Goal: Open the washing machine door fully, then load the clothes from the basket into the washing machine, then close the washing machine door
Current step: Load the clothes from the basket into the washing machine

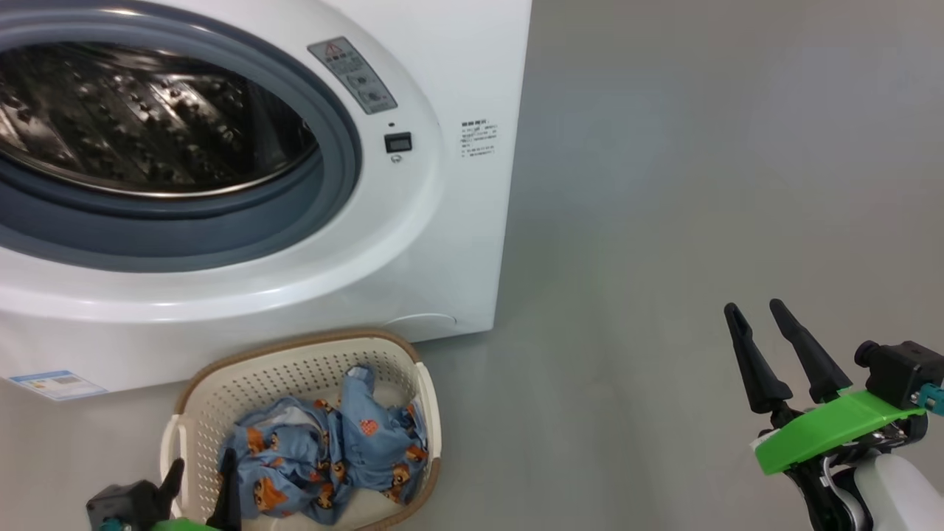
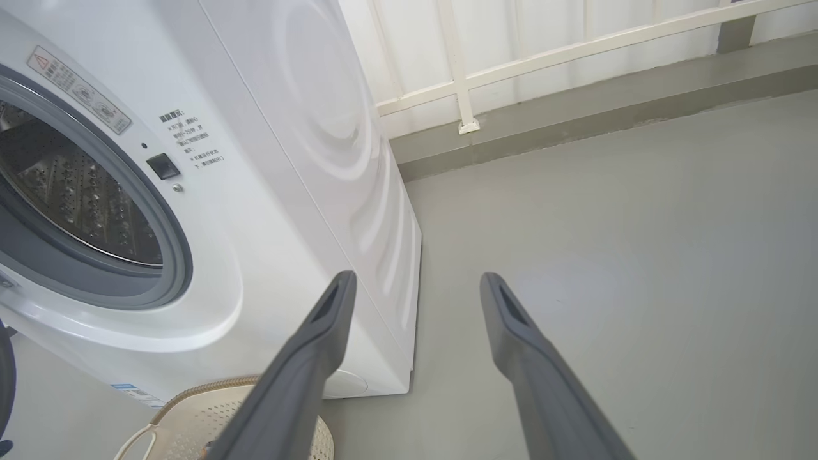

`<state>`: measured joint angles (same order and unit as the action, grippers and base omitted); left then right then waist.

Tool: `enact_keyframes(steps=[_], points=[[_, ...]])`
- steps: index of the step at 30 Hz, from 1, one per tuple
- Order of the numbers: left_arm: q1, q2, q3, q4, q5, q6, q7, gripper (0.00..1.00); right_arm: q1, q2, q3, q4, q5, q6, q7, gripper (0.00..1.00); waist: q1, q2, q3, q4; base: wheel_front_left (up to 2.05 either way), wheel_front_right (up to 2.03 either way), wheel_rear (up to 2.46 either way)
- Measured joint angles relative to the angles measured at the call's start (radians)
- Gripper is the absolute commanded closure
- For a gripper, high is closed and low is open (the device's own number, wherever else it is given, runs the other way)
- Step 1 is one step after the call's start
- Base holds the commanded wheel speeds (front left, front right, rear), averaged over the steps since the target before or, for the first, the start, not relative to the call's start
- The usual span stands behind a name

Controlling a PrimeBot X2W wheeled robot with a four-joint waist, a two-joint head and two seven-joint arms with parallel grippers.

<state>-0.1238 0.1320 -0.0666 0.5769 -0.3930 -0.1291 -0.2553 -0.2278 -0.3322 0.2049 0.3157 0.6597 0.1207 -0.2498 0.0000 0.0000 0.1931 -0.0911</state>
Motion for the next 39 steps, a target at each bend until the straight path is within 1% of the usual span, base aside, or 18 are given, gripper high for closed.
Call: enact_keyframes(steps=[5,14,24,28,35,39], points=[[-0.065,0.014,-0.031,0.077,-0.003,0.000,0.000,0.00,-0.022,0.025,-0.007,-0.009,-0.009,0.000,0.000,0.00,0.0000,0.0000,0.049,-0.015,0.00,0.00,0.00],[-0.233,0.040,-0.093,0.224,-0.026,0.000,0.000,0.00,-0.098,0.057,-0.019,-0.030,-0.039,0.000,0.000,0.00,0.0000,0.0000,0.163,-0.038,0.00,0.00,0.00],[-0.368,0.054,-0.152,0.407,-0.080,0.000,0.000,0.00,-0.168,0.072,-0.021,-0.035,-0.043,0.000,0.000,0.00,0.0000,0.0000,0.264,-0.064,0.00,0.00,0.00],[-0.424,0.066,-0.193,0.471,-0.092,0.000,0.000,0.00,-0.192,0.076,-0.021,-0.043,-0.051,0.000,0.000,0.00,0.0000,0.0000,0.298,-0.071,0.00,0.00,0.00],[-0.529,0.090,-0.257,0.567,-0.138,0.000,0.002,0.00,-0.233,0.080,-0.014,-0.052,-0.051,0.000,0.000,0.00,0.0000,0.0000,0.365,-0.078,0.00,0.00,0.00],[-0.564,0.101,-0.288,0.609,-0.161,0.000,0.028,0.00,-0.251,0.085,-0.009,-0.055,-0.052,0.000,0.000,0.00,0.0000,0.0000,0.397,-0.085,0.00,0.00,0.00]])
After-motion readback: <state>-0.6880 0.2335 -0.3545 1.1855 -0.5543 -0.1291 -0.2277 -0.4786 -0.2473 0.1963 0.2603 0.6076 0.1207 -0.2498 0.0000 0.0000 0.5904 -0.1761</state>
